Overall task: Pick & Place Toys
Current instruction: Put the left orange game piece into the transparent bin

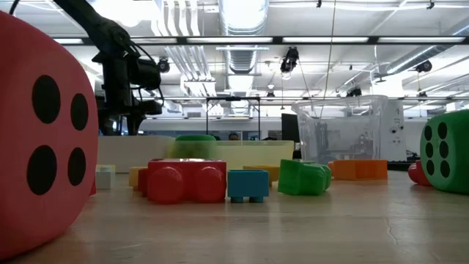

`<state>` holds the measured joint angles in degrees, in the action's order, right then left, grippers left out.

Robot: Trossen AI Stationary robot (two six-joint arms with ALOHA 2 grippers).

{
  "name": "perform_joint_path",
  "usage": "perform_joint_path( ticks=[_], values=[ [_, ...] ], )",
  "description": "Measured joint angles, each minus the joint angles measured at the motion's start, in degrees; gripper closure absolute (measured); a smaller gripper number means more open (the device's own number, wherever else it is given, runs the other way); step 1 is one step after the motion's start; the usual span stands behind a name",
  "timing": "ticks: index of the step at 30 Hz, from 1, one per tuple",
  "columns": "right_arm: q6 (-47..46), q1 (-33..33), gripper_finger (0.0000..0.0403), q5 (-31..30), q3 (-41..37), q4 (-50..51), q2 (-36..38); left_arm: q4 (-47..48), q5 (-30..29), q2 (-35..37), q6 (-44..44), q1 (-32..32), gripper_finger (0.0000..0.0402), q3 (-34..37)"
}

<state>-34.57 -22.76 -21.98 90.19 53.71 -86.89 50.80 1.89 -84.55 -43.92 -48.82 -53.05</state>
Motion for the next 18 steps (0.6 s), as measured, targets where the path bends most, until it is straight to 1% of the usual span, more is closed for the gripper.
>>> perform_joint_path(
  ticks=[5, 7, 10, 13, 15, 18],
  values=[
    [0.0, 0.0, 0.0371, 0.0, 0.0, 0.0, 0.0, 1.2, 0.2, 0.0, 0.9, 0.0, 0.0193, -0.5],
    [0.0, 0.0, 0.0371, 0.0, 0.0, 0.0, 0.0, 3.7, 0.8, 0.0, 3.6, 0.0, 0.0193, -2.0],
    [0.0, 0.0, 0.0371, 0.0, 0.0, 0.0, 0.0, 10.5, 1.1, 0.0, 8.4, 0.8, 0.0193, -6.0],
    [0.0, 0.0, 0.0371, 0.0, 0.0, 0.0, 0.0, 17.4, 0.6, 0.1, 13.5, 3.4, 0.0193, -10.6],
    [0.0, 0.0, 0.0371, 0.0, 0.0, 0.0, 0.0, 21.6, 0.2, 0.1, 15.6, 6.1, 0.0193, -13.0],
    [-1.2, 0.0, 0.0371, 0.0, 0.0, 0.0, 0.0, 24.5, 0.2, 0.2, 16.9, 11.0, 0.0193, -15.1]
  ],
)
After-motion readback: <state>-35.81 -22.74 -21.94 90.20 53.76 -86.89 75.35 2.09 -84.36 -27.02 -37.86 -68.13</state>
